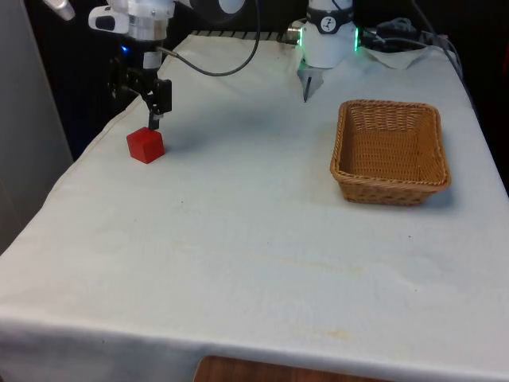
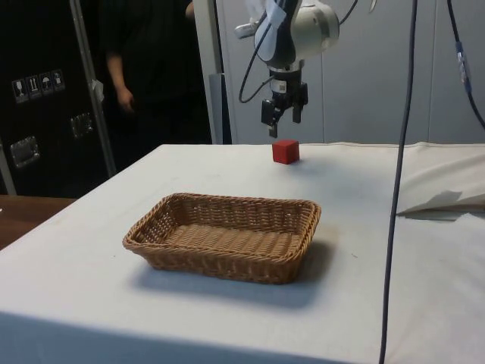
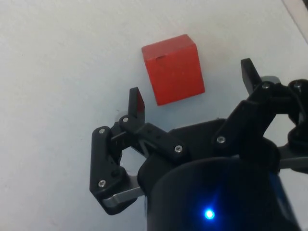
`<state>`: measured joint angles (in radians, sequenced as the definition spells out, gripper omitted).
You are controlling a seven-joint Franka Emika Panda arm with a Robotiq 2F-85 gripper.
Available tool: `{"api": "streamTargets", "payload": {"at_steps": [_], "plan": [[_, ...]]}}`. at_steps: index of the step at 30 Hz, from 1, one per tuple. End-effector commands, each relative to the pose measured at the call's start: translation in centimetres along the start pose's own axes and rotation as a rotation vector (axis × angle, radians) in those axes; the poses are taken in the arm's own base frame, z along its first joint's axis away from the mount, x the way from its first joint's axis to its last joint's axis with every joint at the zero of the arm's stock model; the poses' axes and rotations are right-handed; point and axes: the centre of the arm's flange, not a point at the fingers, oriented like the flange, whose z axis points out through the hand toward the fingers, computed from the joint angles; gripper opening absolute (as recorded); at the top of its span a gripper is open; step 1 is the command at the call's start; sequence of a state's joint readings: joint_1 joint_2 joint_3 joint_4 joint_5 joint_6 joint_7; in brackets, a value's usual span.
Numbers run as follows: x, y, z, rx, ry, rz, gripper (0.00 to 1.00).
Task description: Pick up the cube and place it into the basket.
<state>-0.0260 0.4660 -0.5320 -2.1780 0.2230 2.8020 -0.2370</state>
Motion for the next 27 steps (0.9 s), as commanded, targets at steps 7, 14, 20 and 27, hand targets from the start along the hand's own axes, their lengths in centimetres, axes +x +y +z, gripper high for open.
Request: {"api": "streamTargets", "payload": {"at_steps": [7, 14, 20, 27], "plan": [[-0.4, -0.4, 1.3, 0.045, -0.018, 0.017, 1.0], [-0.3, 0.1, 3.0, 0.043, -0.021, 0.03, 1.0], [-0.3, 0.2, 4.2, 0.049, -0.019, 0.042, 1.0], [-0.5, -0.1, 4.7, 0.052, -0.021, 0.052, 1.0]]}}
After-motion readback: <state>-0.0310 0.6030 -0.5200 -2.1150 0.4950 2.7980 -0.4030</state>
